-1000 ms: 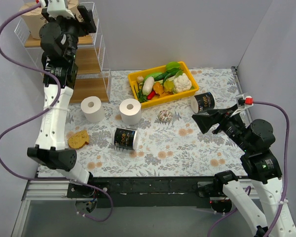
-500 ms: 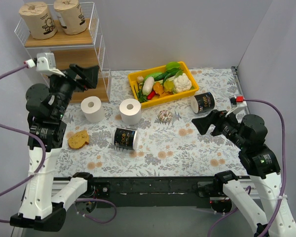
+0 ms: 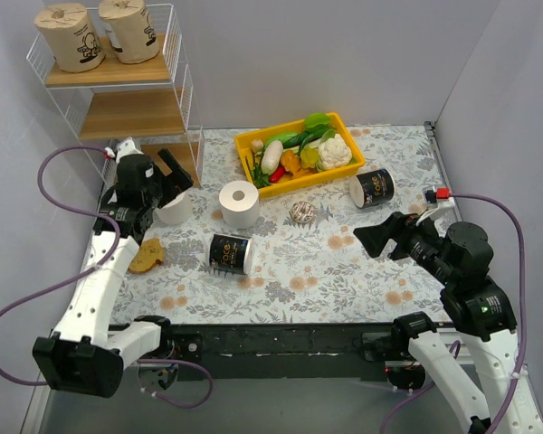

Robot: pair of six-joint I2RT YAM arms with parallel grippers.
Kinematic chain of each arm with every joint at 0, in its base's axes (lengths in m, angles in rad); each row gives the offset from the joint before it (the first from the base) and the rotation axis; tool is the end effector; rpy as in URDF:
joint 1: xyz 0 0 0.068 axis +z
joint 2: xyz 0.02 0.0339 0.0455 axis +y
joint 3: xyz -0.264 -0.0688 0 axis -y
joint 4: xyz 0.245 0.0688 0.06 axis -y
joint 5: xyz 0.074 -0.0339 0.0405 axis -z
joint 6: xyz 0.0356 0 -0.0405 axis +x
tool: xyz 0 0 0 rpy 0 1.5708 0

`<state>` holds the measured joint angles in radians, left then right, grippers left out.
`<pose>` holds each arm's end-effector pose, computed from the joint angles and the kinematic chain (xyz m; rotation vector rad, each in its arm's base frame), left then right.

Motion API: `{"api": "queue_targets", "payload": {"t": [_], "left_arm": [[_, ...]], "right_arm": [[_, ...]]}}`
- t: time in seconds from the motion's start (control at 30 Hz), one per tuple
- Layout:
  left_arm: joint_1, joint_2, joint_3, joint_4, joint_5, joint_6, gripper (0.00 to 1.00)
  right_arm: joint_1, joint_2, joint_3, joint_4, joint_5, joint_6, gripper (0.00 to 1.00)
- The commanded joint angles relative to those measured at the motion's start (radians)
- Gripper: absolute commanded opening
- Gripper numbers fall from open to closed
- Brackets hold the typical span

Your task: Place and organize the paper towels onto the shelf

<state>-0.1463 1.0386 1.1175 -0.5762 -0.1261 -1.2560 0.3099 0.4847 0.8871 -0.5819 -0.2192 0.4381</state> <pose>0.2199 -0.0279 0.3680 -1.1985 1.7807 -0.7199 0.0884 0.0364 0.3682 -0.0496 1.8037 0.7321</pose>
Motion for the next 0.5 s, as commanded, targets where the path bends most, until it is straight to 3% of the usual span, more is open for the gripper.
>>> {"api": "queue_targets", "payload": {"t": [0.0,0.13,0.3,0.47], "left_arm": [[0.010,0.053,-0.059,-0.064,-0.127,-0.121,0.98],[0.039,0.093,-0.084,-0.075,-0.329,-0.221,0.91],[0.142,0.222,-0.001,-0.194,-0.336,-0.362,0.87],[0.212,0.345,0.073,-0.208,-0.311,-0.365,0.80]], "right_arm": [[0.003,-0.024,0.010,0.010,-0.005,0.004,0.93],[0.001,-0.034,0.022,0.010,-0.009,-0.001,0.92],[0.001,-0.049,0.019,0.017,-0.008,-0.004,0.92],[0.001,-0.061,0.000,0.042,-0.014,-0.004,0.93]]}}
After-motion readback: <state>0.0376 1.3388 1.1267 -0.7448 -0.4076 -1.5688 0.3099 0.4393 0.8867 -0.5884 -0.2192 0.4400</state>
